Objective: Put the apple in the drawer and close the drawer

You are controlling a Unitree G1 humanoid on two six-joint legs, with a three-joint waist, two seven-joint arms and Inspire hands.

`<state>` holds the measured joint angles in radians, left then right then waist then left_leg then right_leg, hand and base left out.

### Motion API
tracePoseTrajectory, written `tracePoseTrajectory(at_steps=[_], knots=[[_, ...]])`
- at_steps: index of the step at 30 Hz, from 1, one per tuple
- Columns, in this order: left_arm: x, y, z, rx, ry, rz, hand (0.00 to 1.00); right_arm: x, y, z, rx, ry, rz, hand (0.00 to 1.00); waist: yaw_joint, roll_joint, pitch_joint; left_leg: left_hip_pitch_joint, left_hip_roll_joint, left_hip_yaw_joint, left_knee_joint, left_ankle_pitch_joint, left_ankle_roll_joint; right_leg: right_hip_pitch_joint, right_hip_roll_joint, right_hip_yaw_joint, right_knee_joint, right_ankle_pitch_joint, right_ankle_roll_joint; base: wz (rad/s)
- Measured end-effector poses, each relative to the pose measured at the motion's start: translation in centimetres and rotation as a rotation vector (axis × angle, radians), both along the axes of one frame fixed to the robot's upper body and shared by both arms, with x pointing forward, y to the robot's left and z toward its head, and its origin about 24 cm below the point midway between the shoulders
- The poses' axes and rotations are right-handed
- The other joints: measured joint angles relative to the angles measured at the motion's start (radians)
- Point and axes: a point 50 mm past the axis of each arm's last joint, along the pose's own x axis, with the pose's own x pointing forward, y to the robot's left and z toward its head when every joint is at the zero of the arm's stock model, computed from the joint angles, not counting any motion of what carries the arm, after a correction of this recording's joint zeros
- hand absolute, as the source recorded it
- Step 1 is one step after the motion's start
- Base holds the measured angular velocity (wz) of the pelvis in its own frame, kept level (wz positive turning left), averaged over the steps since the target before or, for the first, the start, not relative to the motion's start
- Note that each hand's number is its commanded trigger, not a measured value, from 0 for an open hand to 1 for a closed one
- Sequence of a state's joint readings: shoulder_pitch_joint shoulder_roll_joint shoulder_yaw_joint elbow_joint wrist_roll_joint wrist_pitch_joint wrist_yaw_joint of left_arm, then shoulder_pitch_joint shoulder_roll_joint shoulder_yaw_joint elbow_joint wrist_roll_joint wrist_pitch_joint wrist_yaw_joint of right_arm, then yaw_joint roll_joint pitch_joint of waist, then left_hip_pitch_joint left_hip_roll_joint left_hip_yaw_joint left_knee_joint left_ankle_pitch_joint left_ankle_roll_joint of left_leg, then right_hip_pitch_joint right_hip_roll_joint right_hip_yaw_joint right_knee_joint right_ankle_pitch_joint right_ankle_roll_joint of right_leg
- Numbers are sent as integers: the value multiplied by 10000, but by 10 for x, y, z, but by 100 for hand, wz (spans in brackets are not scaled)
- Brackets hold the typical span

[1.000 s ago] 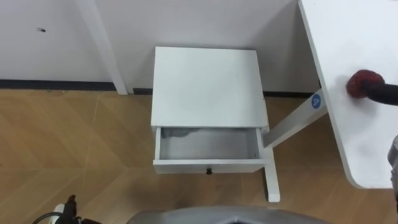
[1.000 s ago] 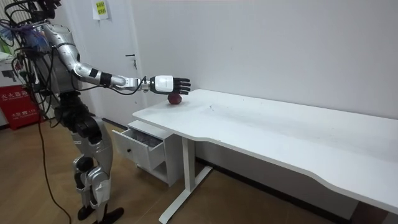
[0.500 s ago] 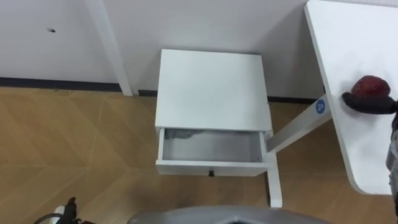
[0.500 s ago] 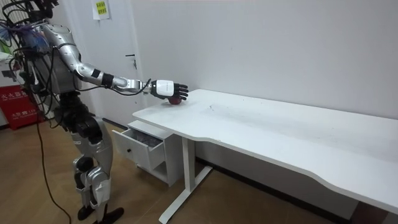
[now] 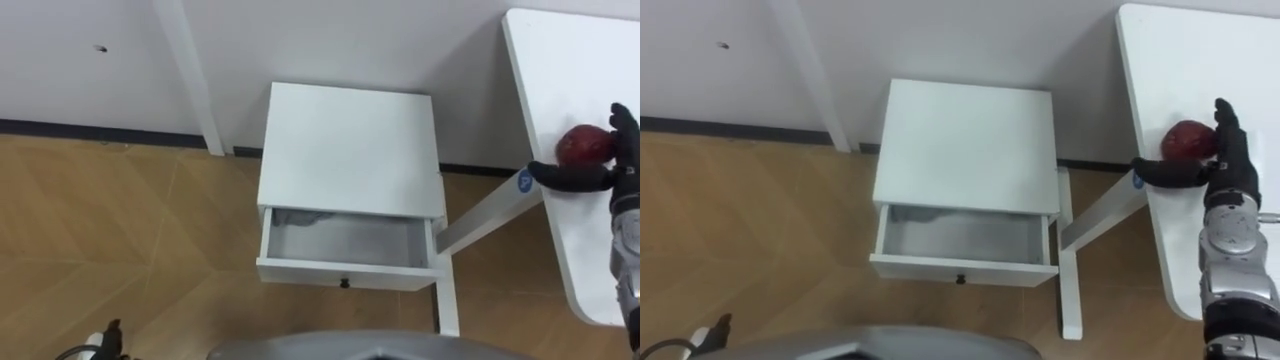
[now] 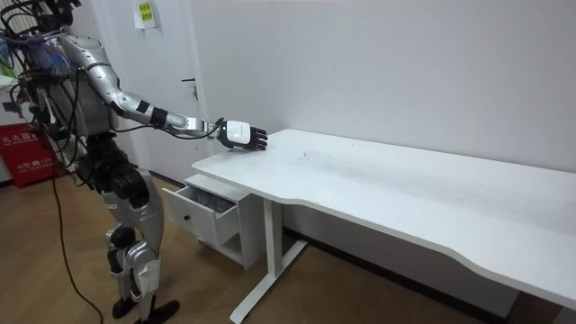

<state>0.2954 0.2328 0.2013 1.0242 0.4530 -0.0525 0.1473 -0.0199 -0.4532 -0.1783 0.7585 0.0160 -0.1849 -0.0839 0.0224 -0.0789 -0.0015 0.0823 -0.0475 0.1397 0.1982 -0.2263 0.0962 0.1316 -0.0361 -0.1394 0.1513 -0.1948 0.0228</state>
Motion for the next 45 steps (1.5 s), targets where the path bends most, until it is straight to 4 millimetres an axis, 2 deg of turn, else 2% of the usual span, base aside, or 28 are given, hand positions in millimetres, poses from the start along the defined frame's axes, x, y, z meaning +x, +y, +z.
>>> tracePoseTrajectory(at_steps=[1, 2, 4, 5, 9, 13, 23, 29, 32, 33, 34, 35, 39, 42, 43, 45], knots=[[-1, 0, 0, 0, 96, -22, 0, -1, -1, -1, -41, 95, 62, 0, -16, -7, -2, 6, 1, -6, 5, 0, 0, 9, 1, -4, 0, 1, -2, 6], [-2, 0, -1, 0, 139, -22, 0, -2, -2, -1, -65, 133, 95, 10, 0, -3, 3, 5, 2, -8, 8, 0, 0, 13, 2, -5, 0, 3, -5, 0], [-2, 1, -1, 1, 236, -183, 0, -3, -4, -2, -137, 293, 187, 93, 48, 1, 13, 10, 5, -29, 22, 1, -2, 35, 5, -28, 4, 8, -14, 2], [-2, 1, -1, 5, 264, -222, 0, -4, -4, -3, -133, 338, 183, 100, 60, 9, 25, 12, 4, -39, 21, 1, -2, 43, 5, -38, 6, 9, -15, 5], [-5, 5, 0, 46, 462, -257, 0, -4, -8, -3, -195, 369, 74, 100, 72, -59, 76, 71, 6, -94, -5, 7, -14, 115, 13, -102, 8, 19, -30, 3], [-3, 5, -1, 4, 504, -360, 0, -7, -17, 0, -451, 462, -113, 100, 108, -129, 91, 95, 8, -121, -15, 5, -16, 172, 17, -174, 3, 20, -30, 1], [4, 3, -1, -66, 331, -613, 0, -7, -19, -3, -595, 424, -442, 100, 132, -141, 80, 143, 9, -110, -112, 7, -20, 164, 17, -291, 0, 20, -29, 0], [5, 0, -2, -128, 245, -650, 0, 0, -11, 2, -947, 238, 88, 100, 132, -113, 66, 86, 7, -76, -76, 7, -19, 73, 16, -232, 15, 21, -30, -1], [5, -1, -2, -158, 269, -747, 0, 7, -1, 4, -1050, 138, 654, 100, 130, -66, 51, 89, 8, -78, -76, 7, -20, 54, 13, -236, 6, 21, -30, 0], [6, -2, -3, -183, 287, -806, 0, 10, 3, 4, -1071, 126, 897, 100, 130, -44, 32, 89, 8, -79, -79, 8, -20, 54, 11, -240, 5, 21, -30, 0], [7, -3, -3, -211, 289, -908, 0, 11, 7, 4, -1078, 184, 1125, 100, 142, -60, -27, 92, 8, -82, -79, 8, -21, 55, 8, -250, 12, 21, -30, 0], [7, -4, -3, -234, 320, -988, 0, 12, 9, 3, -1064, 221, 1257, 100, 150, -45, -40, 94, 8, -82, -79, 9, -21, 59, 6, -251, 10, 21, -30, 0], [11, -9, -5, -500, 445, -1406, 0, 20, 34, -5, -1156, 761, 2697, 100, 343, -13, -40, 159, 10, -68, -94, 23, -39, 106, 5, -237, 8, 21, -30, -1], [14, -13, -7, -616, 430, -1614, 0, 29, 52, -1, -1371, 621, 3835, 100, 443, 3, 10, 152, 9, -80, -81, 26, -43, 124, 6, -243, 3, 21, -31, 1], [15, -14, -7, -644, 418, -1628, 0, 32, 60, 2, -1487, 573, 4330, 100, 510, 20, 65, 140, 10, -79, -81, 27, -43, 115, 9, -242, 2, 21, -31, 0], [16, -15, -7, -726, 438, -1654, 0, 38, 73, 6, -1797, 470, 5031, 100, 642, 49, 105, 101, 15, -74, -80, 26, -43, 72, 6, -245, 12, 22, -32, 0]])
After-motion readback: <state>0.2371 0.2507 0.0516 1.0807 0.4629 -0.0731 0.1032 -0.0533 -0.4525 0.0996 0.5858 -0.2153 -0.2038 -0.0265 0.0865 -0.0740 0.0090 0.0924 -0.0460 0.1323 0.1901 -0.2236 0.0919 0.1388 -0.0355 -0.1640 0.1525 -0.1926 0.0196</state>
